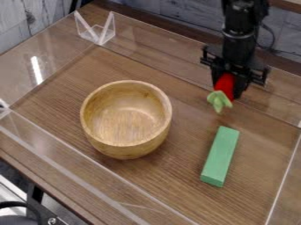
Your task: Move the red fruit to the left side of the table
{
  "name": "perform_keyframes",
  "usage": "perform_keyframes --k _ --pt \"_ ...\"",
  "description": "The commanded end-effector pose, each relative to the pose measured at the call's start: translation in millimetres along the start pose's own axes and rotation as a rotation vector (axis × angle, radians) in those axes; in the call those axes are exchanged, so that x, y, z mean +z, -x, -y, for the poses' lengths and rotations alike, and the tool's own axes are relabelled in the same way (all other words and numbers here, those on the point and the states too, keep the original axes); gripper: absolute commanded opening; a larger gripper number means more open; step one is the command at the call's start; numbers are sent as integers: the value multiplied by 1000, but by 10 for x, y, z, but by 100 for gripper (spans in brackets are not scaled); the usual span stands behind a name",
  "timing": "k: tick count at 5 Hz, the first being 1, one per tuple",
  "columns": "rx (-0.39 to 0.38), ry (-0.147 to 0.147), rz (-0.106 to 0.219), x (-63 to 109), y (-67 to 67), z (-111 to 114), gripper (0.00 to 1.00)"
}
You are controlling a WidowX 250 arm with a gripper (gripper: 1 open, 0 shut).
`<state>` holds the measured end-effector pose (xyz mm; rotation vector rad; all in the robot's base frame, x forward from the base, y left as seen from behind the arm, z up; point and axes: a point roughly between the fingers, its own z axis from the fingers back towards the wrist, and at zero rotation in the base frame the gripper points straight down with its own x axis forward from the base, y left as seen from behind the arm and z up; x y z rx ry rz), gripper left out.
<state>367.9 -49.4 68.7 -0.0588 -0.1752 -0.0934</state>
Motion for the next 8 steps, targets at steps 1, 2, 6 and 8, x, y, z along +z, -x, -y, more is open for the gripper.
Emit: perform_keyframes --k 1,2,6,8 --pt "-49 8 105 413 -90 -52 0" --pt "-79 12 111 462 -64 -128 0" --pt "55 -17 92 598 141 -312 0" --pt "138 -31 77 692 230 -309 0"
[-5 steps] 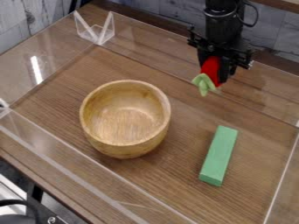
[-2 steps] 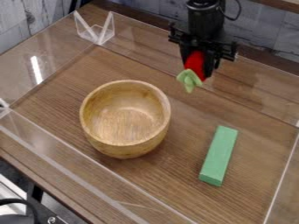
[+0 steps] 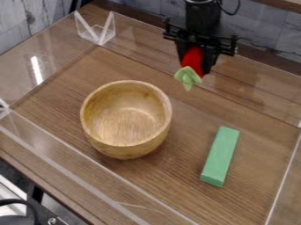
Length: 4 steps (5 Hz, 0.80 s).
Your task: Move the red fruit to the left side of the table
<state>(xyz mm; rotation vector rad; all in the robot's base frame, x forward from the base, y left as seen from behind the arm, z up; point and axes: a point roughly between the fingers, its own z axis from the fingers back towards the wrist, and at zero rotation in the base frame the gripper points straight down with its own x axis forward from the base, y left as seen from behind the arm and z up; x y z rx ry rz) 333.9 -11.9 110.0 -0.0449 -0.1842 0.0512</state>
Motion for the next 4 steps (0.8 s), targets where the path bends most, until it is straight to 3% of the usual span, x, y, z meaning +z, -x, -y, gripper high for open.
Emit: perform_keyframes --k 1,3,4 --pt "35 -7 58 245 -24 -6 0" --pt "113 -25 52 255 1 -111 0" --pt "91 -22 43 261 -1 -126 0"
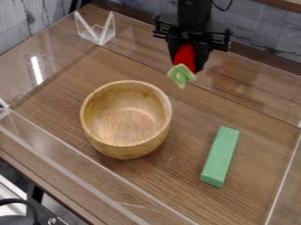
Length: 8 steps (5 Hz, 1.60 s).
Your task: Move the red fruit to the left side of the table
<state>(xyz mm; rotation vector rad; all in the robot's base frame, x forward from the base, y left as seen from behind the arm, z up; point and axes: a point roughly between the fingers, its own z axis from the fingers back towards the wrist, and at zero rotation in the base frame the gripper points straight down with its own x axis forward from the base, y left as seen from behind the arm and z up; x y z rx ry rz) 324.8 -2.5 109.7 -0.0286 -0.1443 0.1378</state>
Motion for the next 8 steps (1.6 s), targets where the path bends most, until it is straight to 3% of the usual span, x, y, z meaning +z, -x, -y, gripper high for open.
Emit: perform_keyframes --k 1,3,5,7,8 --pt "-17 10 72 249 -91 -29 0" --pt "3 5 58 422 -201 0 0" --pt "72 -12 26 384 -195 168 0" --pt "-25 -3 -13 312 -72 325 0" --pt "-14 -29 -14 331 -8 -109 0"
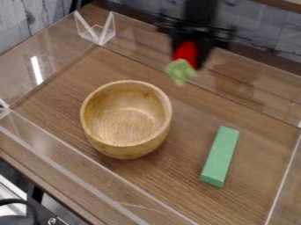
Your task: Move the red fruit to the left side of the table
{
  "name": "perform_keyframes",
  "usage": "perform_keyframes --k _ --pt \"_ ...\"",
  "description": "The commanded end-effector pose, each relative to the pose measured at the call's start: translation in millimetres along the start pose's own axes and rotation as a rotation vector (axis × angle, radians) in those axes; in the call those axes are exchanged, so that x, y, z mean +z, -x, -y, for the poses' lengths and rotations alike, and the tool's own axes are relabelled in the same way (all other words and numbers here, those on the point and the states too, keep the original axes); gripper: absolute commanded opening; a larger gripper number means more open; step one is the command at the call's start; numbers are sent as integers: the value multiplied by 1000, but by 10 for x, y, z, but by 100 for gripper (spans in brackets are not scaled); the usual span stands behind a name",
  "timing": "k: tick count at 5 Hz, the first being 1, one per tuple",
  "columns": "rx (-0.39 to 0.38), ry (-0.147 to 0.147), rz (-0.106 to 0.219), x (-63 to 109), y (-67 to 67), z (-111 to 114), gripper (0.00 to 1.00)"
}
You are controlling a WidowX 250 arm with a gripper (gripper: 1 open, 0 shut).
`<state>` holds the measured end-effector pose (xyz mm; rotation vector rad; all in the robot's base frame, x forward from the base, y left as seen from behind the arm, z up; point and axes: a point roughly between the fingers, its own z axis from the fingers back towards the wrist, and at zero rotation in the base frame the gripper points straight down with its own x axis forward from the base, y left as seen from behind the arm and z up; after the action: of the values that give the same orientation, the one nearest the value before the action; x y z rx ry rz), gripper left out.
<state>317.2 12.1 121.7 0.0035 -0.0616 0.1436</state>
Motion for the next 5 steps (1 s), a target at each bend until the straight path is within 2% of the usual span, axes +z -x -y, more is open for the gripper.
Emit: perform_keyframes --k 1,3,4,5 --pt "-5 -14 53 157 26 -475 0" --pt "-64 -43 31 141 -5 -1222 0" --pt "-14 -59 9 31 -6 -1574 0" --pt "34 -62 -6 -59 -20 -1771 0"
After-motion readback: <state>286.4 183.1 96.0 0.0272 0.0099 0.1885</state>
